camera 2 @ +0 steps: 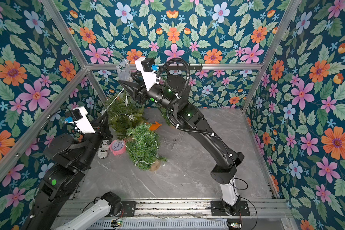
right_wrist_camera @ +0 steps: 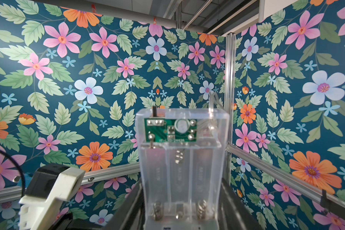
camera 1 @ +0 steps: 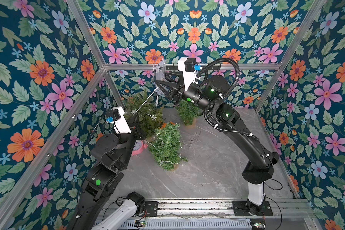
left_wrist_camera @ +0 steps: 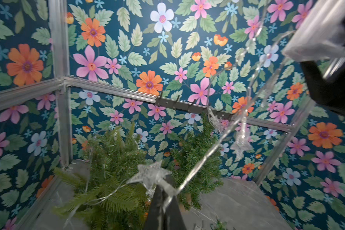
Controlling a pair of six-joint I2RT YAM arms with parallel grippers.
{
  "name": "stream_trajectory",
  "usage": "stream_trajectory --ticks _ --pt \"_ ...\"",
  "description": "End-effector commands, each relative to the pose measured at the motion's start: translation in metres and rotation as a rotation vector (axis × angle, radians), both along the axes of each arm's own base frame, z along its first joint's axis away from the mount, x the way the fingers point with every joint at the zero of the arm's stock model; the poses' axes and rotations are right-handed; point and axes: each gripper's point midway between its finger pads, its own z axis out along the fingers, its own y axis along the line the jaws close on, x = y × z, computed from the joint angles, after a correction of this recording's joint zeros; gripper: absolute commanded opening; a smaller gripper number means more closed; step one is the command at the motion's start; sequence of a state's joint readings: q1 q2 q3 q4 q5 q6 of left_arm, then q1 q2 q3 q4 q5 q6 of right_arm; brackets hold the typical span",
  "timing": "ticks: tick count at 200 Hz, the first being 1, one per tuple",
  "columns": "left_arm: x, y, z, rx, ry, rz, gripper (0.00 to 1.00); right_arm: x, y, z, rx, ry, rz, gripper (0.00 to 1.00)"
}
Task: Wrap string light around the christmas tree
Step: Wrap the light string around the Christmas tree.
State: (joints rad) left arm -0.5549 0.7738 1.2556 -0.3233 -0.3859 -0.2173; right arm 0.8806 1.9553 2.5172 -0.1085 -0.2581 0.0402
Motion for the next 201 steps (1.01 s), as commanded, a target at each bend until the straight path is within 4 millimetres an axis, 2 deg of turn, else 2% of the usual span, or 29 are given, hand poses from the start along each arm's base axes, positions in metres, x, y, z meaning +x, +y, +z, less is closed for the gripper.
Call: stream_trajectory --ticks 1,57,108,127,159,201 --pt "0.012 0.025 -0.012 0.084 0.057 0.189 0.0 0.004 -0.012 0.017 0.051 -0.054 -0.067 0.2" --pt "0.039 0.024 -0.001 0.134 0.049 0.29 0.0 0.027 -0.011 -0.002 -0.006 -0.044 -0.179 0.2" --pt "0.064 0.024 -0.004 0.183 0.074 0.352 0.0 0.041 -0.017 -0.012 -0.039 -0.038 -0.276 0.19" --pt "0.077 0.03 -0.01 0.18 0.094 0.37 0.0 0.046 -0.019 -0.016 -0.047 -0.033 -0.307 0.19" --pt "0.1 0.04 -0.02 0.111 0.124 0.326 0.0 0.053 -0.028 -0.018 -0.05 -0.021 -0.351 0.19" --pt "0.121 0.028 -0.023 0.089 0.136 0.234 0.0 0.061 -0.036 -0.025 -0.064 -0.006 -0.392 0.19"
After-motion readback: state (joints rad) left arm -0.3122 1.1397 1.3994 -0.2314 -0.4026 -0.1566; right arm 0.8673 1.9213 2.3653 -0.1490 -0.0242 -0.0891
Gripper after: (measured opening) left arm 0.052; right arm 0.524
